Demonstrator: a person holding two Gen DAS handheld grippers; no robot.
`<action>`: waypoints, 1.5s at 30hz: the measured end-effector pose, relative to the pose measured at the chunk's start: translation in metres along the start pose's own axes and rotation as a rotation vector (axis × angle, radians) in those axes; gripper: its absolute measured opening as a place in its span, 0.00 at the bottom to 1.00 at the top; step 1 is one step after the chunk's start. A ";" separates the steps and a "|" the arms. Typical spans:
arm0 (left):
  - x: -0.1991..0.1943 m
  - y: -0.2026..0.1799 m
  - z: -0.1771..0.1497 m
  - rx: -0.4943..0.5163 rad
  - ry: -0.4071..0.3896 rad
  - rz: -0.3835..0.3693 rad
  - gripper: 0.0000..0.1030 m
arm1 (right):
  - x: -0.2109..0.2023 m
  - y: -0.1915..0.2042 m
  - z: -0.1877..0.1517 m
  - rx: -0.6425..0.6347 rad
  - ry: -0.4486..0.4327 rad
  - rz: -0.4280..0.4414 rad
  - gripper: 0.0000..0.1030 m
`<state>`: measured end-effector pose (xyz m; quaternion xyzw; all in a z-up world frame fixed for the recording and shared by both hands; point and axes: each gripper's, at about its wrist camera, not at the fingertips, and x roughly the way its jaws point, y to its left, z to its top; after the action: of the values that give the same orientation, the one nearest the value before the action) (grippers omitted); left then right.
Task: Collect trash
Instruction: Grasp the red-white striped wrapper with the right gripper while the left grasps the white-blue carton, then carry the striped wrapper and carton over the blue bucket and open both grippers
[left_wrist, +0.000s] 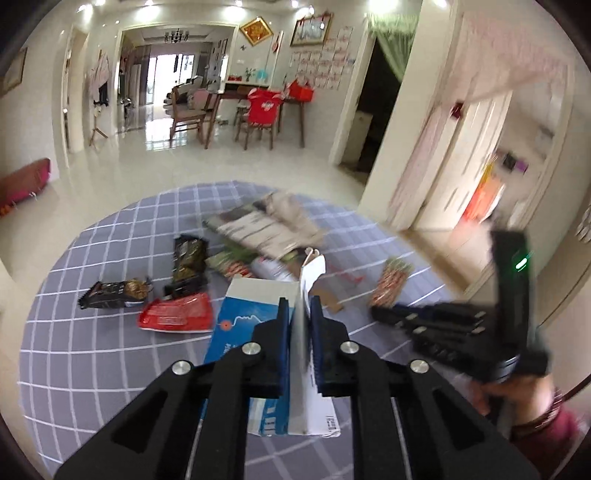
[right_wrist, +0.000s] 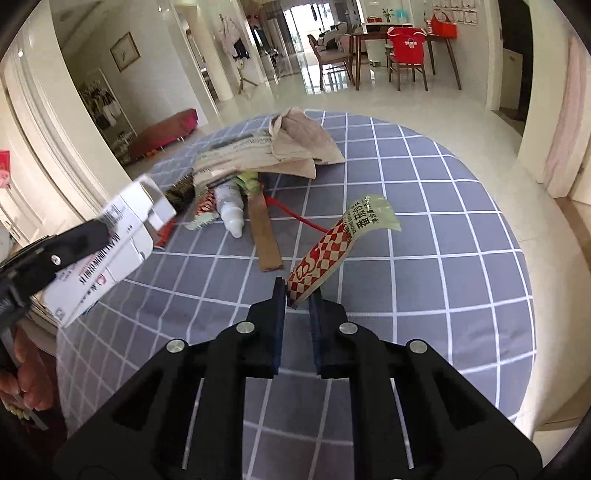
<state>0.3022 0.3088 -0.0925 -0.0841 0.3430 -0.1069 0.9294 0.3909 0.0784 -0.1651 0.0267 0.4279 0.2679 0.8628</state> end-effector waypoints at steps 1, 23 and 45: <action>-0.005 -0.001 0.002 -0.014 -0.014 -0.024 0.10 | -0.005 -0.001 -0.001 0.002 -0.008 0.005 0.12; 0.082 -0.201 0.015 0.100 0.072 -0.312 0.10 | -0.136 -0.128 -0.060 0.177 -0.160 -0.037 0.12; 0.274 -0.388 -0.057 0.275 0.362 -0.369 0.10 | -0.114 -0.335 -0.160 0.533 -0.049 -0.194 0.59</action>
<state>0.4139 -0.1398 -0.2159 0.0019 0.4644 -0.3329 0.8206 0.3618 -0.2925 -0.2759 0.2180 0.4626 0.0616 0.8571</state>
